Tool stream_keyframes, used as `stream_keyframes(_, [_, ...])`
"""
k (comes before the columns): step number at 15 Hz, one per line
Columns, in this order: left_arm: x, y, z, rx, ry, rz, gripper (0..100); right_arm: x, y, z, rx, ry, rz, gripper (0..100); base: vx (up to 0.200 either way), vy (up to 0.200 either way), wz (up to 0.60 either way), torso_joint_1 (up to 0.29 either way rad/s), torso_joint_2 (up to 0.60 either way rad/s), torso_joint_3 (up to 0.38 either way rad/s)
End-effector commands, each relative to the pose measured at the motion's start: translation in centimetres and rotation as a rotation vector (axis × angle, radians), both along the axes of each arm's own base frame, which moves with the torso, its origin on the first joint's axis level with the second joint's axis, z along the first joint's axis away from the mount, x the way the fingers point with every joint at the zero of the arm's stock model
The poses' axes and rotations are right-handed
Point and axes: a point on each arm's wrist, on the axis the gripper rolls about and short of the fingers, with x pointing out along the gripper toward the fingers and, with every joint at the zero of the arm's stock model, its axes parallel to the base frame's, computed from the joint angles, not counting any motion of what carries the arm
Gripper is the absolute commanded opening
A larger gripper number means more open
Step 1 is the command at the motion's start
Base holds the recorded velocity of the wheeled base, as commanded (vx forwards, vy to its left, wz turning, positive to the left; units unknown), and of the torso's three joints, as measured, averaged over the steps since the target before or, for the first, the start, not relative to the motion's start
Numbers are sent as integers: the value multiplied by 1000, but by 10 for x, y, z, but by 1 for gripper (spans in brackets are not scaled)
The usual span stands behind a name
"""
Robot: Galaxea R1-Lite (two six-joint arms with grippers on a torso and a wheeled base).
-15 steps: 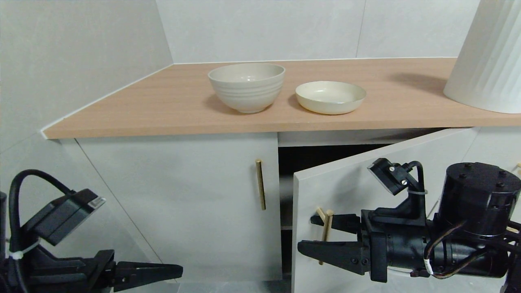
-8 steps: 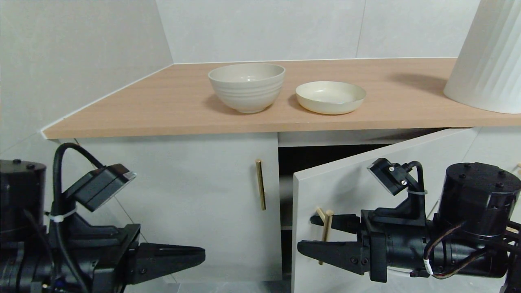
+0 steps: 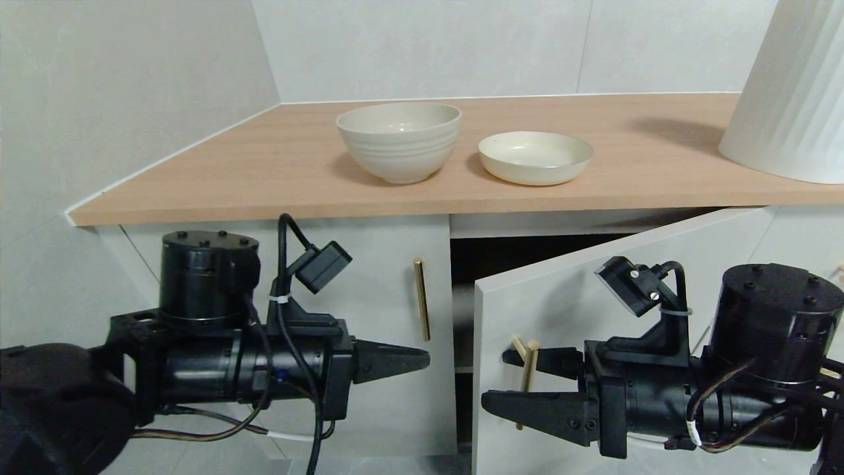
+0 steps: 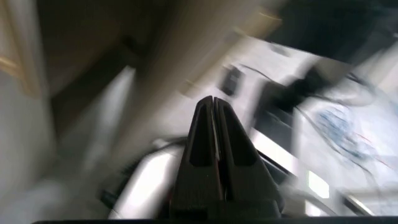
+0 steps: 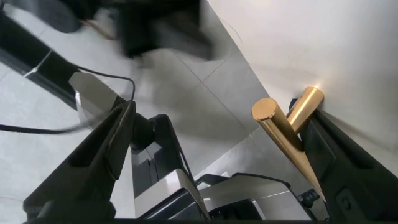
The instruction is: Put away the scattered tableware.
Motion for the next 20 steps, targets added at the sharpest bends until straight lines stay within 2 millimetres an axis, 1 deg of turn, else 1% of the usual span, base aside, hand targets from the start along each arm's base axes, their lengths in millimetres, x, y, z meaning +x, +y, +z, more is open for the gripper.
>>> stream_keyframes(1, [15,-12,-42,48,54,26,0,-2,3,-1,-4,4,15,100,0,0,0,0,0,0])
stream_keyframes(3, [16,-26,-53,6,14,20,0,-2,4,-3,-8,9,15,100,0,0,0,0,0,0])
stream_keyframes(4, [20,-37,-62,-39,-9,28,0,-2,4,-3,-8,9,18,100,0,0,0,0,0,0])
stream_keyframes(6, [30,-45,-74,-114,-112,94,0,-3,5,-3,-8,9,23,100,0,0,0,0,0,0])
stream_keyframes(7, [34,-48,-76,-158,-142,117,0,-3,5,-3,-8,9,23,100,0,0,0,0,0,0])
stream_keyframes(11, [30,-66,-86,-214,-169,85,0,-3,5,-3,-10,5,23,100,0,0,0,0,0,0])
stream_keyframes(14, [24,-77,-85,-230,-198,94,0,-5,3,-3,-11,-3,23,100,0,0,0,0,0,0])
stream_keyframes(16, [24,-77,-84,-231,-201,94,0,-7,1,-3,-16,-13,20,100,0,0,0,0,0,0])
stream_keyframes(18, [22,-78,-83,-232,-201,88,0,-8,-1,-8,-50,-86,22,100,0,0,0,0,0,0])
stream_keyframes(20, [17,-80,-79,-241,-208,74,0,-14,-9,-17,-108,-165,20,100,0,0,0,0,0,0])
